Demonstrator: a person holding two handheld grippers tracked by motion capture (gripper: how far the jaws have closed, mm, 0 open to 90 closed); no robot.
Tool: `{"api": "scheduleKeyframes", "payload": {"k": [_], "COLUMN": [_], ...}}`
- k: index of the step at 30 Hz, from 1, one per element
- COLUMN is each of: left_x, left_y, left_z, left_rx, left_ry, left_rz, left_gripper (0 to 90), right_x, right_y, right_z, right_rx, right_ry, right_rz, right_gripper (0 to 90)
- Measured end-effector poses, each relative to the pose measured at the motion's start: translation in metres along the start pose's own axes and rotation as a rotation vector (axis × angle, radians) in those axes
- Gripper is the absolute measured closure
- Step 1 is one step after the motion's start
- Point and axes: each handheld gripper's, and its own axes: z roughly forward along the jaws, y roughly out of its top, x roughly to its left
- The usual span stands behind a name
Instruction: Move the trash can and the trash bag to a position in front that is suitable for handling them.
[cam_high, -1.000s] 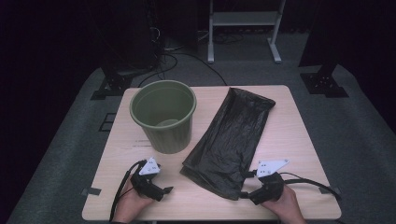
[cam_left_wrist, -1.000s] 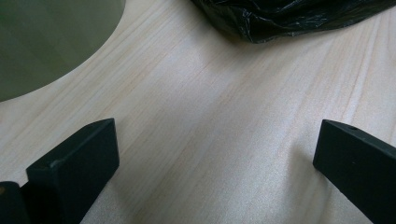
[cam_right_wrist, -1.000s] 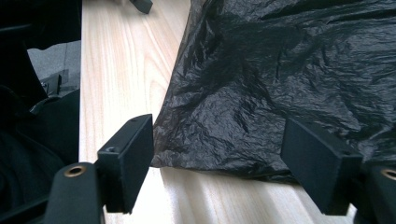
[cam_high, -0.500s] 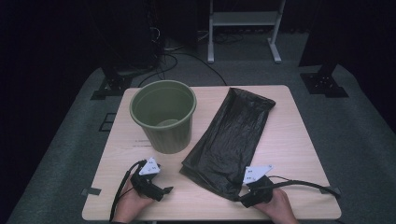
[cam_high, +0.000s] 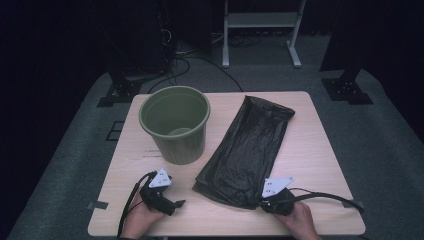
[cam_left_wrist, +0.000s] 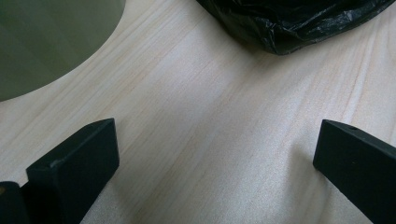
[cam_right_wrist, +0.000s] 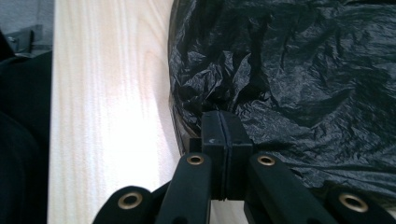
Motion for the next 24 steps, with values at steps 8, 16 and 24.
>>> {"api": "scheduleKeyframes", "payload": {"k": [8, 16, 24], "left_x": [0.000, 0.000, -0.001], "left_y": [0.000, 0.000, -0.001], "left_z": [0.000, 0.000, -0.001], "left_rx": [0.001, 0.003, 0.003], "left_ry": [0.001, 0.001, 0.003], "left_rz": [0.002, 0.002, -0.001], "left_gripper": [0.0, 0.0, 0.0], "right_x": [-0.006, -0.015, -0.024], "right_y": [-0.004, -0.018, -0.046], "right_z": [-0.015, -0.040, -0.070], "right_rx": [-0.007, -0.011, 0.002], "right_ry": [-0.036, -0.093, -0.165], "right_rz": [0.046, 0.102, 0.171], "right_gripper": [89.2, 89.2, 89.0]}}
